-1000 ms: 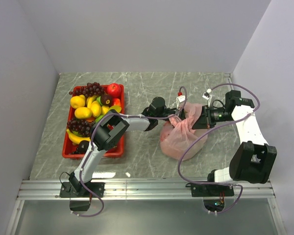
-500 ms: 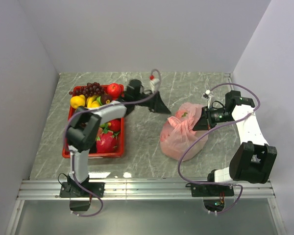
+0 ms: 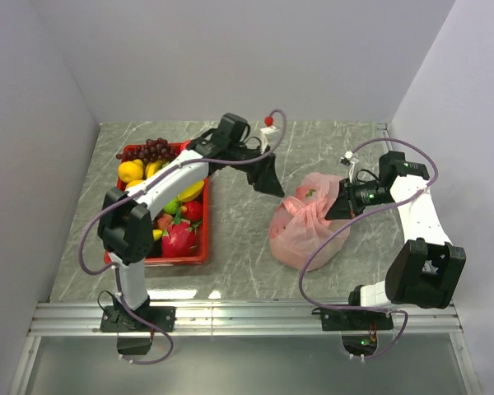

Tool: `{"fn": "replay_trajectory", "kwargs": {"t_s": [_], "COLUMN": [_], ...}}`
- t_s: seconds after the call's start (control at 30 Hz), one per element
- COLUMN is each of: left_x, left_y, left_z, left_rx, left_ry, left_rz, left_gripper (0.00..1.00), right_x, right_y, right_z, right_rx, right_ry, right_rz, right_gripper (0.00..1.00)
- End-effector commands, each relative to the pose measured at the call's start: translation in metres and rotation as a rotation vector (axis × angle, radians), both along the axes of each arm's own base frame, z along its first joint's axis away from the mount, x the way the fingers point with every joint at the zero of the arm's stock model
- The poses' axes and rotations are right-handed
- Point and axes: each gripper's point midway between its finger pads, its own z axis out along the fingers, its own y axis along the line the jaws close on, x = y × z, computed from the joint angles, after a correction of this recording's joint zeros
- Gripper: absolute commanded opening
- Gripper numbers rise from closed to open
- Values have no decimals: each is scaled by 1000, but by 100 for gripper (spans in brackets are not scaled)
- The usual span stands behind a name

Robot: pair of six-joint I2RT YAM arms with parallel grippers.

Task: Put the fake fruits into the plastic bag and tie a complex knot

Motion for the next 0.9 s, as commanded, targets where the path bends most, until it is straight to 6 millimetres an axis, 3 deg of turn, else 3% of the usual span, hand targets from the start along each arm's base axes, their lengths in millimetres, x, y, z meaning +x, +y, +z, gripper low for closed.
{"fn": "replay_trajectory", "kwargs": {"t_s": [0.0, 0.13, 0.3, 0.4, 0.43, 0.5, 0.53, 0.7, 0.87], "left_x": [-14, -28, -30, -26, -18, -7, -1, 27, 68], "left_y": [-13, -30, -43, -44, -40, -40, -30, -1, 49], "left_z": [-11, -16, -26, -27, -26, -16, -15, 1, -36], "left_rx": [76, 79, 92, 82, 80, 13, 9, -30, 111], "left_ry": [14, 24, 43, 57, 91, 101, 148, 75, 60], "left_rz": [-56, -91, -110, -111, -79, -60, -15, 138, 385], "left_gripper": [68, 68, 65, 43, 27, 14, 3, 0, 0], "right_x": [3, 4, 3, 0, 0, -2, -2, -6, -4], "right_y": [-1, 0, 1, 1, 0, -3, -4, -26, -63], "right_z": [14, 16, 17, 16, 16, 13, 12, 12, 6], "right_rx": [-10, -4, 0, -4, -9, -26, -34, -94, -205], "right_ry": [-55, -63, -66, -69, -69, -66, -65, -67, -59], "right_rz": [11, 9, 13, 19, 20, 25, 24, 12, -55], "right_gripper": [0, 0, 0, 0, 0, 0, 0, 0, 0]}}
